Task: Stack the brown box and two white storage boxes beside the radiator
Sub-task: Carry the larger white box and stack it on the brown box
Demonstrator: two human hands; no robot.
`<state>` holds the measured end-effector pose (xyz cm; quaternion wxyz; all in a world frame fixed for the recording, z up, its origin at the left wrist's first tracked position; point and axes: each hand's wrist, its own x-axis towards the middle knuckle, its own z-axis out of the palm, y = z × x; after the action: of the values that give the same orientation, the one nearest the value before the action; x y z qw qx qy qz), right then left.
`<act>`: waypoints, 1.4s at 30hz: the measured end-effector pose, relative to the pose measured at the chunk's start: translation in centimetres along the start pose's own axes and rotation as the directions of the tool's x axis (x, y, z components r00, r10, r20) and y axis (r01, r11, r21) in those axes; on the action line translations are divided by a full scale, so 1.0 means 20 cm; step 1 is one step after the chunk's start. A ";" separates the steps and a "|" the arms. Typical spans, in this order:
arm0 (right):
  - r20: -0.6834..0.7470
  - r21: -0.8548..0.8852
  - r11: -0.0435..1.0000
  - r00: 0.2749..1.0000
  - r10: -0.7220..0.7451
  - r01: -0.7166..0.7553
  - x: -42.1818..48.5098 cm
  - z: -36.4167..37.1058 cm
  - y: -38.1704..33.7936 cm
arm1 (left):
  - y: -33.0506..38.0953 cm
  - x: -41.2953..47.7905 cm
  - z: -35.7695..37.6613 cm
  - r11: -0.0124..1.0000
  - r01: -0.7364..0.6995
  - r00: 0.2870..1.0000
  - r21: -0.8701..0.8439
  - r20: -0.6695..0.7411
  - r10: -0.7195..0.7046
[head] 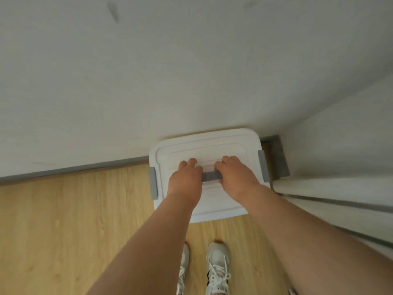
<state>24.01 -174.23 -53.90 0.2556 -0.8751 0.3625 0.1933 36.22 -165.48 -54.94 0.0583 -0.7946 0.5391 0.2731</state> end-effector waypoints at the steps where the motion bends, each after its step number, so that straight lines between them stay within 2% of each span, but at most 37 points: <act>1: -0.001 -0.003 1.000 1.000 -0.011 0.011 0.04 0.02 0.02 | -0.01 0.03 0.02 1.000 0.006 1.000 0.000 0.003 -0.006; 10: -0.048 -0.065 0.995 0.996 -0.079 0.076 0.15 0.12 0.10 | -0.01 0.14 0.10 0.998 -0.045 0.999 0.046 -0.009 0.045; 22: 0.032 -0.057 0.997 0.998 -0.051 0.053 0.15 0.10 0.08 | -0.01 0.13 0.10 0.995 -0.072 0.997 0.072 0.044 0.069; 32: -0.051 -0.080 0.996 0.997 -0.052 0.048 0.12 0.17 0.11 | -0.01 0.09 0.20 0.994 -0.051 0.997 0.094 -0.061 0.057; 38: -0.101 -0.108 0.994 0.995 0.017 -0.028 0.15 0.20 0.14 | -0.07 0.10 0.21 0.998 -0.043 0.999 -0.055 -0.026 0.042; 42: 0.012 -0.165 0.979 0.992 0.124 -0.120 0.10 0.23 0.17 | -0.12 0.03 0.24 0.999 0.011 1.000 0.033 0.029 -0.012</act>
<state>22.18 -174.59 -59.57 0.1743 -0.8671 0.3956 0.2474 36.70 -163.07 -59.80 0.0808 -0.7925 0.5382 0.2754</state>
